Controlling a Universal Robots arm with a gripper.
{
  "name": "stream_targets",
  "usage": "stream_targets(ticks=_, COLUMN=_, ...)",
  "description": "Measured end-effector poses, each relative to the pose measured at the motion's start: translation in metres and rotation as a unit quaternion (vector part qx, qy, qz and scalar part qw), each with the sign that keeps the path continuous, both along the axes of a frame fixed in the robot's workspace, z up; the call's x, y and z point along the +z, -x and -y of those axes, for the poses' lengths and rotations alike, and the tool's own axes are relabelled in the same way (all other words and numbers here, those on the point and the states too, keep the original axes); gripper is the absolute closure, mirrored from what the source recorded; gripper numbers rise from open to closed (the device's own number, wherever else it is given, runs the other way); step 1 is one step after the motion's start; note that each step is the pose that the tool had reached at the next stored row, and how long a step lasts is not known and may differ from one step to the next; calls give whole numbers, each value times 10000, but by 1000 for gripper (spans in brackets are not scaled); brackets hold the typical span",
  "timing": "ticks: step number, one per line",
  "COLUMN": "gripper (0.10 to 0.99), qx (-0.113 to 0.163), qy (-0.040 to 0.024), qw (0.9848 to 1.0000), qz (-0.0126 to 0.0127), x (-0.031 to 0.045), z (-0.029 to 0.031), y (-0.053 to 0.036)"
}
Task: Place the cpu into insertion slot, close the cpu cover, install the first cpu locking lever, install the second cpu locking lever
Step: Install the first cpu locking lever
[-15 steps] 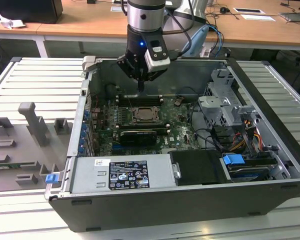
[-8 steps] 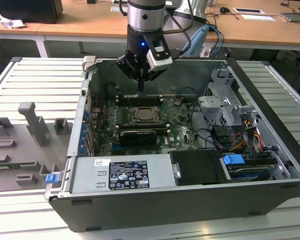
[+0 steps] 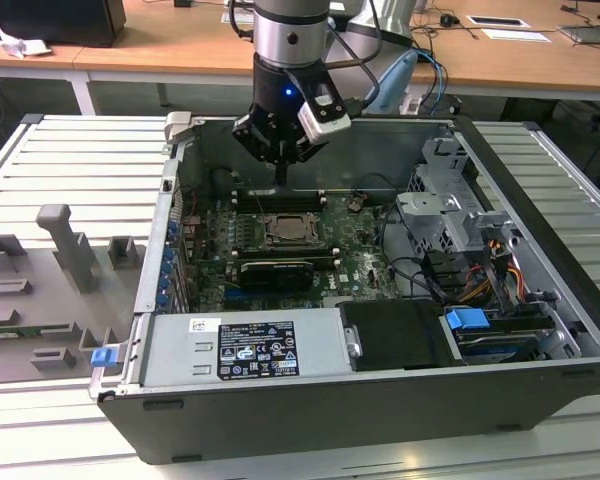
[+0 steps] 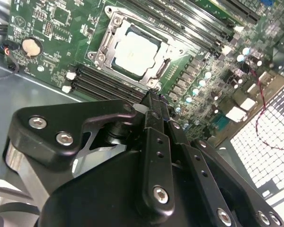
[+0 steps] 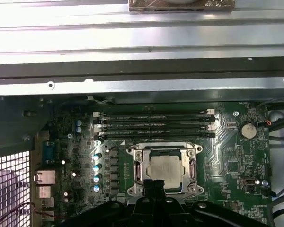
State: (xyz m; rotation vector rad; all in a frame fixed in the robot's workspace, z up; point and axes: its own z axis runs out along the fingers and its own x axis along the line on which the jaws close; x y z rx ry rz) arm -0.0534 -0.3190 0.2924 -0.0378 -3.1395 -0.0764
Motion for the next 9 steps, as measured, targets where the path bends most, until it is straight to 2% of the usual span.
stream_targets(ticks=2, gripper=980, qx=1, qy=0, qw=10000, qz=75, x=-6, z=0, y=43)
stream_targets(ticks=3, gripper=980, qx=1, qy=0, qw=10000, qz=98, x=-9, z=0, y=75)
stream_targets(ticks=4, gripper=980, qx=2, qy=-1, qw=9999, qz=103, x=-12, z=-1, y=103)
stream_targets(ticks=9, gripper=980, qx=3, qy=0, qw=9999, qz=102, x=-15, z=0, y=105)
